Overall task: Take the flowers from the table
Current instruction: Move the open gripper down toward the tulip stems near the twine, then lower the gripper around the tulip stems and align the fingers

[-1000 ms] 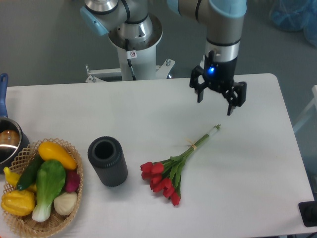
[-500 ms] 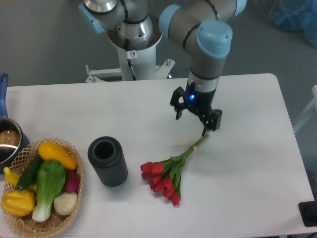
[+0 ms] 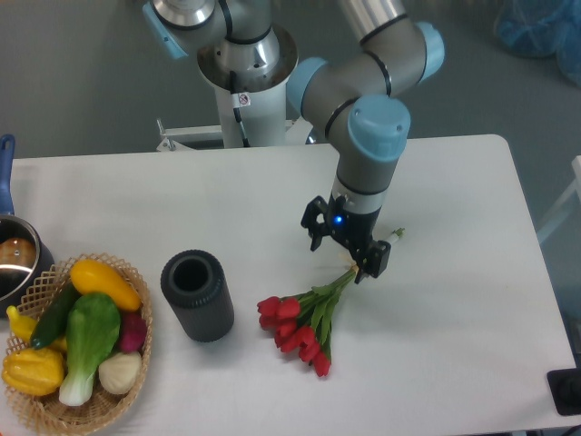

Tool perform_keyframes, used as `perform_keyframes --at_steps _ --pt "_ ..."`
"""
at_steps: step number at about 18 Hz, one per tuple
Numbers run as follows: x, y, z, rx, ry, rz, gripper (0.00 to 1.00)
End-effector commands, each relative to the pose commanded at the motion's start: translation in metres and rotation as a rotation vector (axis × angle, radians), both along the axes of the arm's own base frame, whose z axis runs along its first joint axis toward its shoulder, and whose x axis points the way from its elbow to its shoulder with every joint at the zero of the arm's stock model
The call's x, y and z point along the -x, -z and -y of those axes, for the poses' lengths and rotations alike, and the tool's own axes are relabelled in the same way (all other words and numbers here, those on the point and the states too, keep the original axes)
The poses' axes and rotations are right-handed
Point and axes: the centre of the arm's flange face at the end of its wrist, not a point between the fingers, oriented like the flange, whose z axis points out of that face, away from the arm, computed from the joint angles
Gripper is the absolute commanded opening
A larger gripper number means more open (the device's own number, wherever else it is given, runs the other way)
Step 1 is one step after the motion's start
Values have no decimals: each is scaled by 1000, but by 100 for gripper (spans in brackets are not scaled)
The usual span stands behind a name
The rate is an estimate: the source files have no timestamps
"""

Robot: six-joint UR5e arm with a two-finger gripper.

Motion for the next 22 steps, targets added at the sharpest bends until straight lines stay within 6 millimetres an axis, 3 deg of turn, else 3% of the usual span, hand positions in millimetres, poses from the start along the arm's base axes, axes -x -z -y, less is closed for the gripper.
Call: perform_keyframes --at_steps 17,22 --pt "0 40 7 90 -96 41 100" --pt "1 40 9 96 -99 39 100"
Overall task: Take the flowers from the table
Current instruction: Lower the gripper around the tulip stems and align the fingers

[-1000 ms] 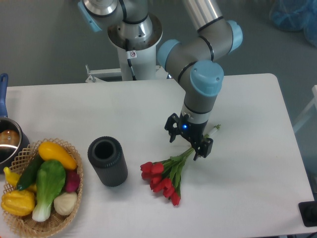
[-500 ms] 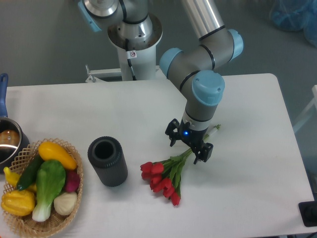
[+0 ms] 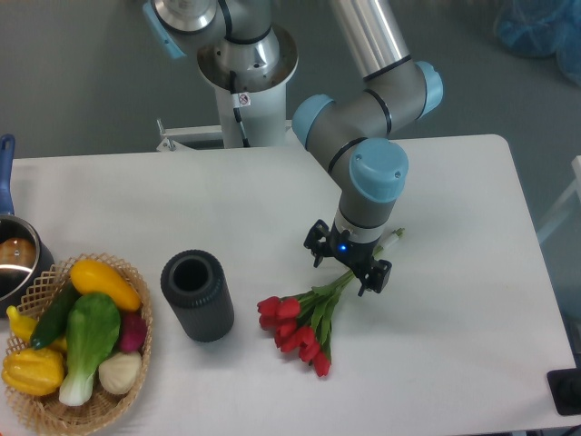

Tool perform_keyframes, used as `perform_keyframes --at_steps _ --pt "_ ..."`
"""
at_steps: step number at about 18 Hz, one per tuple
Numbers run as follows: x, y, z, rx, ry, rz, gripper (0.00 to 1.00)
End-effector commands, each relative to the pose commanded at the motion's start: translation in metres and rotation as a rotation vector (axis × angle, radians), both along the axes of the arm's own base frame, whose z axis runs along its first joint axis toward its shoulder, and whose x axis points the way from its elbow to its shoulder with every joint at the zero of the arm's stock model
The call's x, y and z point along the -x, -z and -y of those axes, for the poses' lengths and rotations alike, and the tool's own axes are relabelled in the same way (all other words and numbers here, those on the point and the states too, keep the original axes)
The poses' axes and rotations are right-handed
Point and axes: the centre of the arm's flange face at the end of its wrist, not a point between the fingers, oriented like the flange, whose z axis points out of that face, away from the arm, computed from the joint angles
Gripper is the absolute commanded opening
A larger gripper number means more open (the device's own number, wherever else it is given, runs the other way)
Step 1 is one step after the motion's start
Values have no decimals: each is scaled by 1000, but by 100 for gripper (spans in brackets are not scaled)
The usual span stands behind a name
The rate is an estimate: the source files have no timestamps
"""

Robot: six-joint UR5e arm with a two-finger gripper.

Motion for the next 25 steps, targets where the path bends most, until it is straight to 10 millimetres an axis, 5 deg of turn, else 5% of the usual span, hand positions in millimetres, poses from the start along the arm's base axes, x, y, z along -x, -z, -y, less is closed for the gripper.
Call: perform_keyframes --at_steps 11,25 --pt "7 9 7 49 -18 -14 100" --pt "-15 27 -24 57 55 2 100"
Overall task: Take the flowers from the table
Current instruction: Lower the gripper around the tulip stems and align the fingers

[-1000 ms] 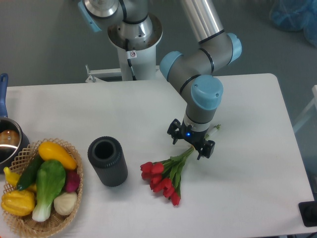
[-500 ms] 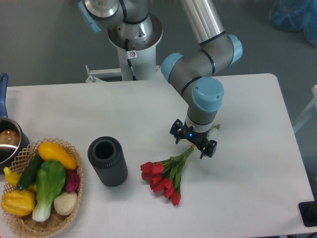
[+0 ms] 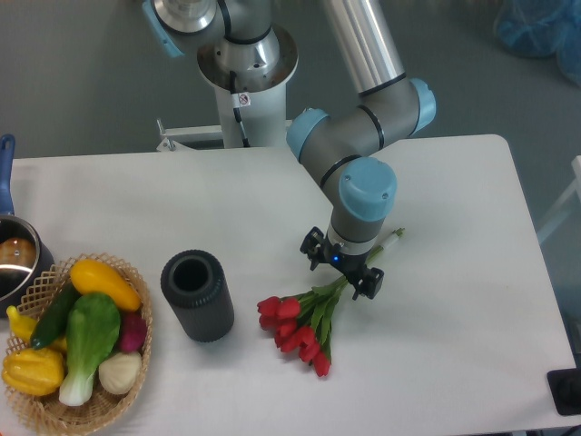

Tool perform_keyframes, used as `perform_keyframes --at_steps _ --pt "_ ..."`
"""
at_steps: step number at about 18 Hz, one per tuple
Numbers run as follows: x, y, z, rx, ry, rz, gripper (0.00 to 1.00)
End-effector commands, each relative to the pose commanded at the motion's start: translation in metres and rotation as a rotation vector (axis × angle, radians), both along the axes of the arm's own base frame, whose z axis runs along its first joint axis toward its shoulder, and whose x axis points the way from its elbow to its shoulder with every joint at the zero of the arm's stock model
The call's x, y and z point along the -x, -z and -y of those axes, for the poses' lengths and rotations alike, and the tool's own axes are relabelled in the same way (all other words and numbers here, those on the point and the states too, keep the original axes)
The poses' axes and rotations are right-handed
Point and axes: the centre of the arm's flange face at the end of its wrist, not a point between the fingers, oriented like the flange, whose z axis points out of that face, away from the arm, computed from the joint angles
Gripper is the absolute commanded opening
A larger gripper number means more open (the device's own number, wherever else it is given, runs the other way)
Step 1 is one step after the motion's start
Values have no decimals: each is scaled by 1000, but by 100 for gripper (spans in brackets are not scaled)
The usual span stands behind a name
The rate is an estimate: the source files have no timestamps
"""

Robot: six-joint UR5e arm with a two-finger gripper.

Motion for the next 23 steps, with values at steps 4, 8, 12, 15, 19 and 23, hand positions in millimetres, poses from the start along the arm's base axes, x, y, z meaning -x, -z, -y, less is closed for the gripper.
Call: perform_keyframes --at_steps 4,8,12,15,19,23 --pt "1 -2 1 -3 -8 1 100" --pt "1 10 6 14 -17 19 100" --pt "2 12 8 16 -20 22 100" --pt "4 11 8 15 -23 21 100" --pt "4 17 8 20 -23 28 90" --pt "4 17 8 21 -23 29 63"
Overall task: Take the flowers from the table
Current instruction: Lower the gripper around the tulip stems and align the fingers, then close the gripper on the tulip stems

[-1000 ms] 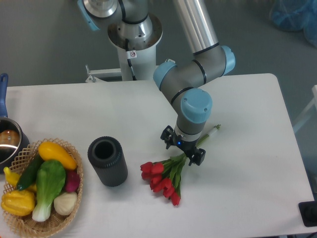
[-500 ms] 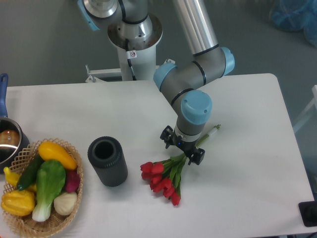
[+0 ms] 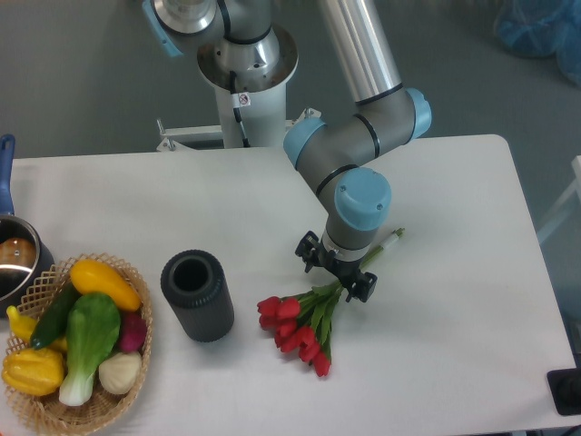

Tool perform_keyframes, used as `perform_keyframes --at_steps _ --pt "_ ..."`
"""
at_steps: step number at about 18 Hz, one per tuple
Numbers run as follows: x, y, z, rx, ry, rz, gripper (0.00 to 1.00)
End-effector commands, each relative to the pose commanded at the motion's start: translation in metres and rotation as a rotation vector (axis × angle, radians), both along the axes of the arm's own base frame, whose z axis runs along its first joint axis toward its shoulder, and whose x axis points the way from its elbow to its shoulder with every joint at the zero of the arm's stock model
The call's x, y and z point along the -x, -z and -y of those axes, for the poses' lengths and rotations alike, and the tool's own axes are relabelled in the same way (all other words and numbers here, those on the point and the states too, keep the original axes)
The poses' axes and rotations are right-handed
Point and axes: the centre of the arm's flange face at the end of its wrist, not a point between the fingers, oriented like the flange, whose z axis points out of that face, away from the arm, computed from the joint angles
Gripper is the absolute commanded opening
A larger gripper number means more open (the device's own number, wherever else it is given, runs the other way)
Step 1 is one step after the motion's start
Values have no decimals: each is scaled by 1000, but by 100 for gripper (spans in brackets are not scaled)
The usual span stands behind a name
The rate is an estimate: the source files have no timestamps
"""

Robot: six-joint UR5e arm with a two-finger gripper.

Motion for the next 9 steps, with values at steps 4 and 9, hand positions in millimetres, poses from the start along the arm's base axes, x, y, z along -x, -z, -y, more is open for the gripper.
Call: perform_keyframes --at_steps 4,9 --pt "1 -2 -1 0 -2 -3 55" --pt "3 -4 -1 -2 -1 -8 41"
